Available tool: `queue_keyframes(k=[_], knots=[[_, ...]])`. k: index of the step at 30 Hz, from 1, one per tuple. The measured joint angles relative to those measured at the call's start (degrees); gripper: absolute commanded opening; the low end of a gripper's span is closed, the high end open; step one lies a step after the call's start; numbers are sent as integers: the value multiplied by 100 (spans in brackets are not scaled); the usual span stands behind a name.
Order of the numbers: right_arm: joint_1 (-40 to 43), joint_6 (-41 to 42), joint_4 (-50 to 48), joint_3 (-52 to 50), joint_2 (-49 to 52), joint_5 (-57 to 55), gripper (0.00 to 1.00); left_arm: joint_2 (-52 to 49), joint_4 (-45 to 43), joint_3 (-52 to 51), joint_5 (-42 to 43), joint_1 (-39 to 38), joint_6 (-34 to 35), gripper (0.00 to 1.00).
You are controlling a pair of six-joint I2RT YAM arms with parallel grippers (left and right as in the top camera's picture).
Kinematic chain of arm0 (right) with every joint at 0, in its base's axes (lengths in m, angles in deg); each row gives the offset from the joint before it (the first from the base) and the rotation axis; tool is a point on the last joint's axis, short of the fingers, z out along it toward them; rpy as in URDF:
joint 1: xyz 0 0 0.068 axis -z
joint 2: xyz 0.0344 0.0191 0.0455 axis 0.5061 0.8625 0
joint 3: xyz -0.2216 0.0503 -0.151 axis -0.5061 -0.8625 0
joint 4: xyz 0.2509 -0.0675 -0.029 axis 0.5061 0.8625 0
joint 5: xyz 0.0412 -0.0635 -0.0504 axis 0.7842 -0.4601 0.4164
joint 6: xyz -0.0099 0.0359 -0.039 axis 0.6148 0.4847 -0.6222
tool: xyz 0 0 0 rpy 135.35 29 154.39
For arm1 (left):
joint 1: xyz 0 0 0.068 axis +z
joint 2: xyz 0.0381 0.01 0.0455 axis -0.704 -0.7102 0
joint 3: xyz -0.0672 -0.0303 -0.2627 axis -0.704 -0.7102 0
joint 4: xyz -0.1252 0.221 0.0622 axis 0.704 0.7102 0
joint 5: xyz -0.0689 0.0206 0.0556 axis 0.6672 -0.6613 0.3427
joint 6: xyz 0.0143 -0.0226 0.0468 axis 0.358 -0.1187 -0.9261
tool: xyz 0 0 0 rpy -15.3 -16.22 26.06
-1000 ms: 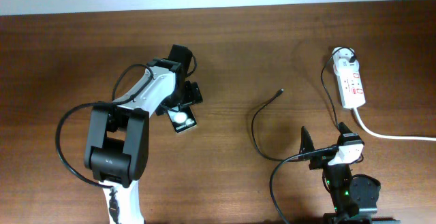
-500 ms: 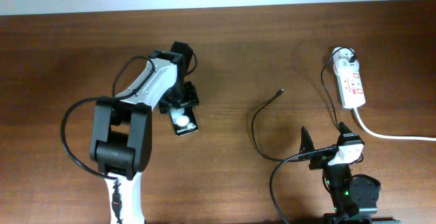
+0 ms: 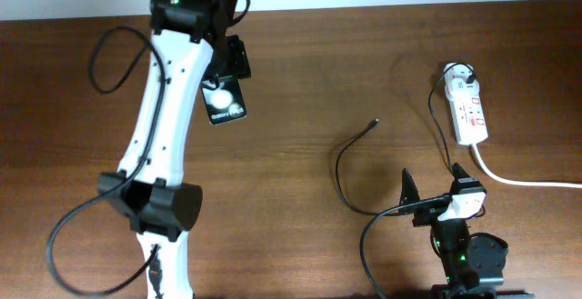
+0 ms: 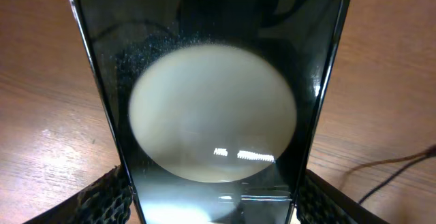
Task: Plug charger to phone and switch on socket
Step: 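Lift the phone with the left gripper and tilt it upright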
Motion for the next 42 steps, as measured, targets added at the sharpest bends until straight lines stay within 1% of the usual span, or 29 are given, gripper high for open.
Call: queue_keyframes(k=[1,7,9,11,13,14,16,17,20,23,27,29,32,34,36,37,39,40,42], knots=[[0,4,0,0,0,0,99,175,2,0,-4,0,-37,54],[0,0,0,0,0,2,99,2741,26,94,-15,0,-280,54],[0,2,0,0,0,0,99,3222,26,39,-31,0,-319,53],[0,2,2,0,2,2,99,3856,0,-518,-42,0,-334,53],[0,0,0,0,0,2,99,4371,-9,-1467,-79,0,-269,53],[0,2,0,0,0,2,99,4579,35,-2006,-138,0,-146,53],[0,7,0,0,4,2,99,4787,-197,-3128,-205,0,190,53],[0,2,0,0,4,0,99,4791,-415,-3501,-201,0,299,53],[0,0,2,0,15,0,99,4754,-1604,-4767,90,0,459,53],[0,4,0,0,11,0,99,4658,-2695,-5860,876,0,505,50],[0,0,0,0,11,0,99,4004,-3062,-5976,1517,35,525,49],[0,2,0,0,11,2,99,3449,-3198,-5984,2155,251,527,49],[0,2,0,0,11,2,99,2874,-3204,-6002,3296,804,531,49],[0,0,0,0,11,0,99,2538,-3250,-6004,4463,1231,544,51],[0,2,0,0,11,2,99,2411,-3283,-6006,5239,1401,546,50],[0,2,0,0,11,0,99,2389,-3289,-6006,5877,1528,544,50],[0,0,0,0,11,2,99,2389,-3289,-6006,6481,1644,546,51],[0,0,0,0,11,0,99,2389,-3289,-6006,6968,1672,546,52],[0,0,0,0,11,0,99,2389,-3289,-6006,7493,1672,544,52]])
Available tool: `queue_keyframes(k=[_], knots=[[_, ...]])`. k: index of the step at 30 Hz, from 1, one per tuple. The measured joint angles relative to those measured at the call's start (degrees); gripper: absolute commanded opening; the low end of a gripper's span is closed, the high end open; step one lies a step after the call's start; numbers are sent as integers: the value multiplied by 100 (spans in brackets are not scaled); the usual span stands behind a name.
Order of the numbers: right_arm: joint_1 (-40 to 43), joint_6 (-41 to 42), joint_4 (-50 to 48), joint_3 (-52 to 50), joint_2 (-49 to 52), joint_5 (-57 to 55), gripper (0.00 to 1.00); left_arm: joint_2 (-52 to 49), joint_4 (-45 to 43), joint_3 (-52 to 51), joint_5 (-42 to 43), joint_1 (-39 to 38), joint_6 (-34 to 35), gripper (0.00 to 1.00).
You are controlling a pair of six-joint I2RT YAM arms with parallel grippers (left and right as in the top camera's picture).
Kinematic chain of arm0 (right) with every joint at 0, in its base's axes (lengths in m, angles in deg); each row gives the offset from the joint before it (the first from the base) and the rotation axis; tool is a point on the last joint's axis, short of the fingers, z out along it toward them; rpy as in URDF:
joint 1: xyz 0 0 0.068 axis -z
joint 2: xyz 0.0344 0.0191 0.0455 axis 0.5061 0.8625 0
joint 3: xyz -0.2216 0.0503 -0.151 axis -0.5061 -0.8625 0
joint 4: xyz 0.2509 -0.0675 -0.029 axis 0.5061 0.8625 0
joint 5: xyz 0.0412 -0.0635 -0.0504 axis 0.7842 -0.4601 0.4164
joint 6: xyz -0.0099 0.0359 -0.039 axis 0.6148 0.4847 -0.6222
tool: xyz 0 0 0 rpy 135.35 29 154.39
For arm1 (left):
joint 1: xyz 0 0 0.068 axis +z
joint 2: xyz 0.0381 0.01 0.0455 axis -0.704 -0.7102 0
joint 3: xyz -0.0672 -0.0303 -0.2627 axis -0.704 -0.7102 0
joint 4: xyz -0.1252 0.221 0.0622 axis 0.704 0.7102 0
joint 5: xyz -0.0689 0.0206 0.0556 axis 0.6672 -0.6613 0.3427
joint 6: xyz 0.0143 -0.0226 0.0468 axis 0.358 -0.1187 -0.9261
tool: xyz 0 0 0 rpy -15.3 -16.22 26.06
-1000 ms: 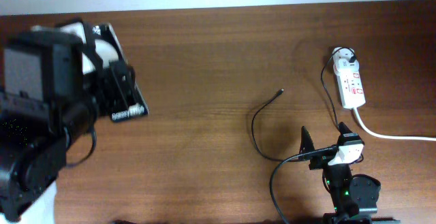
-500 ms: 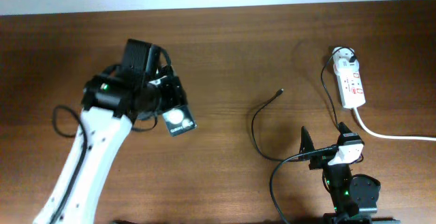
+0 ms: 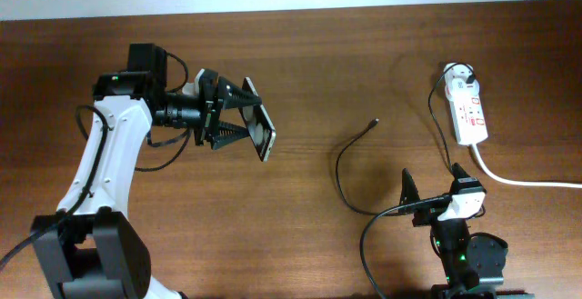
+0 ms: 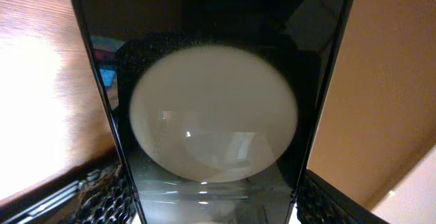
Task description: Plug charger to phone and switch on socket
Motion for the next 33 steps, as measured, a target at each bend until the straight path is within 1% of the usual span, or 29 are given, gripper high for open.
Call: queue_keyframes(k=[3,6,8,10,12,15,17,24,28,29,31,33], knots=[[0,2,0,0,0,0,99,0,0,0,485,0,2,52],[0,2,0,0,0,0,99,0,0,0,599,0,2,52],[0,0,0,0,0,2,99,0,0,0,614,0,2,52],[0,2,0,0,0,2,99,0,0,0,614,0,2,54],[0,2,0,0,0,2,99,0,2,0,614,0,2,54],[0,2,0,0,0,2,99,0,0,0,634,0,476,54],[0,2,0,0,0,2,99,0,0,0,634,0,649,53],[0,0,0,0,0,2,99,0,0,0,634,0,693,53],[0,2,0,0,0,2,99,0,0,0,634,0,693,50],[0,2,0,0,0,2,99,0,-17,0,634,0,691,51],[0,0,0,0,0,2,99,0,-286,-2,538,0,664,51],[0,0,0,0,0,2,99,0,-341,-2,-70,0,643,50]])
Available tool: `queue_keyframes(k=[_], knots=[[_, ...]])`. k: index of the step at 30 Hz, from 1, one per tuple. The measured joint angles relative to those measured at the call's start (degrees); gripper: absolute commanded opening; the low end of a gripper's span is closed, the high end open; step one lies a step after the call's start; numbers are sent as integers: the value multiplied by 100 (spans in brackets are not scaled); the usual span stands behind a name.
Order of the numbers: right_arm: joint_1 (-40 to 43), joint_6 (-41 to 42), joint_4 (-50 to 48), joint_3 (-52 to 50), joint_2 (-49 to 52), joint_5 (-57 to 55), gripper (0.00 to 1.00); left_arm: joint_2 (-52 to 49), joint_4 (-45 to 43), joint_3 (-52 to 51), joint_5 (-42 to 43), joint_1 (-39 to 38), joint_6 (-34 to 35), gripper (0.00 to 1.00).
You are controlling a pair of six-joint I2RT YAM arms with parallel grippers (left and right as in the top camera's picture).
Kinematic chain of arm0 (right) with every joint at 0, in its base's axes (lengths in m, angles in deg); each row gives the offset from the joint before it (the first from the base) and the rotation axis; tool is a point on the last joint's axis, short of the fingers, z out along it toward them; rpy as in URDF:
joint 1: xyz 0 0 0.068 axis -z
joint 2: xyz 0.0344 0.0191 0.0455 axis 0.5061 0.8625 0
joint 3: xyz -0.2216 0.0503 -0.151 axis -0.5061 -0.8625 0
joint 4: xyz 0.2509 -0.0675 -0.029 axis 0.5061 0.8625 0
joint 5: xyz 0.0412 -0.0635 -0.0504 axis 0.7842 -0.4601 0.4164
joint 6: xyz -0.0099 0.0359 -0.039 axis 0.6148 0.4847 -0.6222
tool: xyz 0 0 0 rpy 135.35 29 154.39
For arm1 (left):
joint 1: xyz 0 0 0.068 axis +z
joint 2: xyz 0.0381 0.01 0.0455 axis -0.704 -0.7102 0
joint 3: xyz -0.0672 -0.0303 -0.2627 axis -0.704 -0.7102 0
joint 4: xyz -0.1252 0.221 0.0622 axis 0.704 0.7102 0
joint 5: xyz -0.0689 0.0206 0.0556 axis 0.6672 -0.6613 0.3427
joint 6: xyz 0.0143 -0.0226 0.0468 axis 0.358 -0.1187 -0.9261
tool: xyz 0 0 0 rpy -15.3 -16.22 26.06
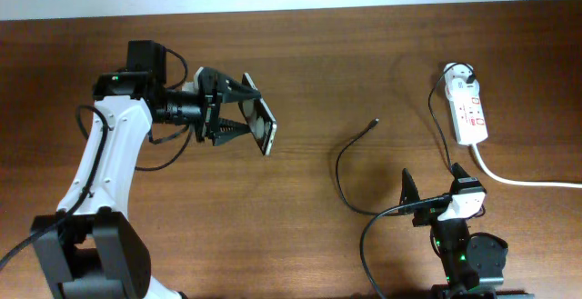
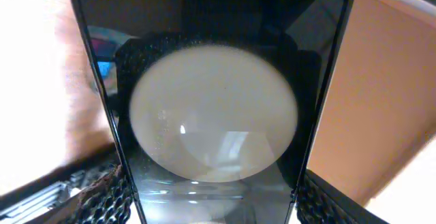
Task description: Plug charger to phone and switch on socket
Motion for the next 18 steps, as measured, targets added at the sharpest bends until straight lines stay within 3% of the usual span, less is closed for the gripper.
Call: queue_keyframes(k=[4,10,13,15,18], knots=[[0,0,0,0,0,0,99,0,7,0,-1574,0,-433,50],[0,107,-4,0,0,79,99,0,407,0,-3047,-63,-907,49],[0,1794,-74,0,0,802,99,-2,455,0,-3545,-293,-911,48],[0,3945,-114,0,0,2227,99,-2,455,0,-3606,-345,-909,48],[0,5353,-107,0,0,3921,99,-2,345,0,-3637,-345,-603,48]])
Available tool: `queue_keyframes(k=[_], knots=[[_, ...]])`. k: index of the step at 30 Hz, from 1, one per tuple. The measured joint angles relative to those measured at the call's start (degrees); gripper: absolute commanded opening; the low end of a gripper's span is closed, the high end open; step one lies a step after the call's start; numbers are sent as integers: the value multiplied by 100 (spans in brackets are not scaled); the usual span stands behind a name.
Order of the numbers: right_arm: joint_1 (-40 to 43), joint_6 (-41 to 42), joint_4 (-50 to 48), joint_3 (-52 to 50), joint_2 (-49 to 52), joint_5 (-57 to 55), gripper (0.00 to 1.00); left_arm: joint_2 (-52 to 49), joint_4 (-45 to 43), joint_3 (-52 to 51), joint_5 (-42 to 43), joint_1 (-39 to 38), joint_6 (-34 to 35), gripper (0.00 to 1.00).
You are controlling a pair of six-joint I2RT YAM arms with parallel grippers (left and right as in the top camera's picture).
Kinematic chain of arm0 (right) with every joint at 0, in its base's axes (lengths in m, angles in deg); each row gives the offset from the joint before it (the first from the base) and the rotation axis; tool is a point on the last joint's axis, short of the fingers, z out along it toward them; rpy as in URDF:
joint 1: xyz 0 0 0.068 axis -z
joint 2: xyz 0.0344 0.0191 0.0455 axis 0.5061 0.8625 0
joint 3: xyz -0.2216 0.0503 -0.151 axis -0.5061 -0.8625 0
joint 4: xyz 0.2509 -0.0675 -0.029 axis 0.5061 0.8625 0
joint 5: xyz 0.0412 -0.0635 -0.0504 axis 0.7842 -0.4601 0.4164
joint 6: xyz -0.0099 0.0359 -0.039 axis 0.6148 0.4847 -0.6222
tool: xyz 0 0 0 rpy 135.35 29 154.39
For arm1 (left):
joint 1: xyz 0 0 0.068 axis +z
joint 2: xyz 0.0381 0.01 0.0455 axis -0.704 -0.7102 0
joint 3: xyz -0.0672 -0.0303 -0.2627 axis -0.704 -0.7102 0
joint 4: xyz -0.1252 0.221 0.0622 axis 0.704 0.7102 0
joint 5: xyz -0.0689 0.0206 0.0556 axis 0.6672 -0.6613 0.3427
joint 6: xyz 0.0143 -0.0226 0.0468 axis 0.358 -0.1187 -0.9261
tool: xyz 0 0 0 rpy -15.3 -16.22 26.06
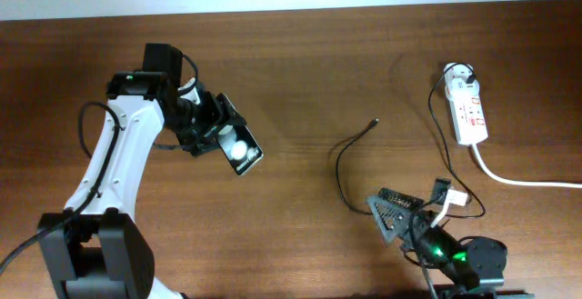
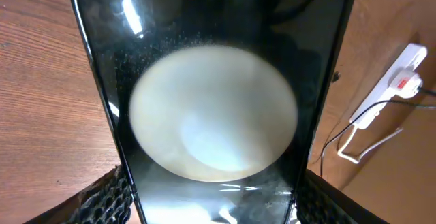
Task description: Plug charger to phone and switch on socket
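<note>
The black phone (image 1: 239, 150) has a pale round patch on its screen, which faces up toward the overhead camera. My left gripper (image 1: 218, 138) is shut on its lower end, left of the table's middle. In the left wrist view the phone (image 2: 212, 101) fills the frame between the ribbed pads (image 2: 102, 197). The black charger cable (image 1: 339, 165) lies on the table with its free plug tip (image 1: 376, 123) pointing up-right. The white socket strip (image 1: 468, 113) lies at the far right. My right gripper (image 1: 396, 214) leans left by the cable's near end, open and holding nothing.
A white plug (image 1: 462, 81) sits in the strip's far end, and its white lead (image 1: 518, 179) runs off the right edge. The socket strip (image 2: 402, 71) also shows at the right of the left wrist view. The brown wooden table (image 1: 300, 54) ends at a pale wall behind.
The phone was held on edge with its screen facing sideways; now the screen faces up and sits slightly lower and further left. My right arm has gone from standing upright to leaning left beside the cable.
At first my left arm stretched across the table's back left, holding the phone. Then the arm was folded back with the phone turned on edge, and it stayed so. Now the phone faces up, and my right arm, still until now, leans toward the cable.
</note>
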Motion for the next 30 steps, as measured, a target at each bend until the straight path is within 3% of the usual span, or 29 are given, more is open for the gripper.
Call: queue_keyframes(k=[7,13,16,21,25,30], knots=[[0,-710,201,98,398,-339,99,0,-260,0,-24,-275,1244,48],[-181,-887,424,2382,3587,79,99,-2,-627,-17,-118,-837,2057,48],[-1241,-927,-535,2667,4601,-234,99,-4,-737,-20,-208,-927,2367,48],[-3209,-984,-1982,2688,6011,-2824,98,-4,-758,-20,-236,-1126,2728,49],[-3488,-1003,-2754,2677,6780,-3429,79,-4,-802,-20,-188,-1429,2876,49],[-3488,-1001,-2809,2680,6902,-3563,55,-4,-997,-20,-133,-1729,3053,49]])
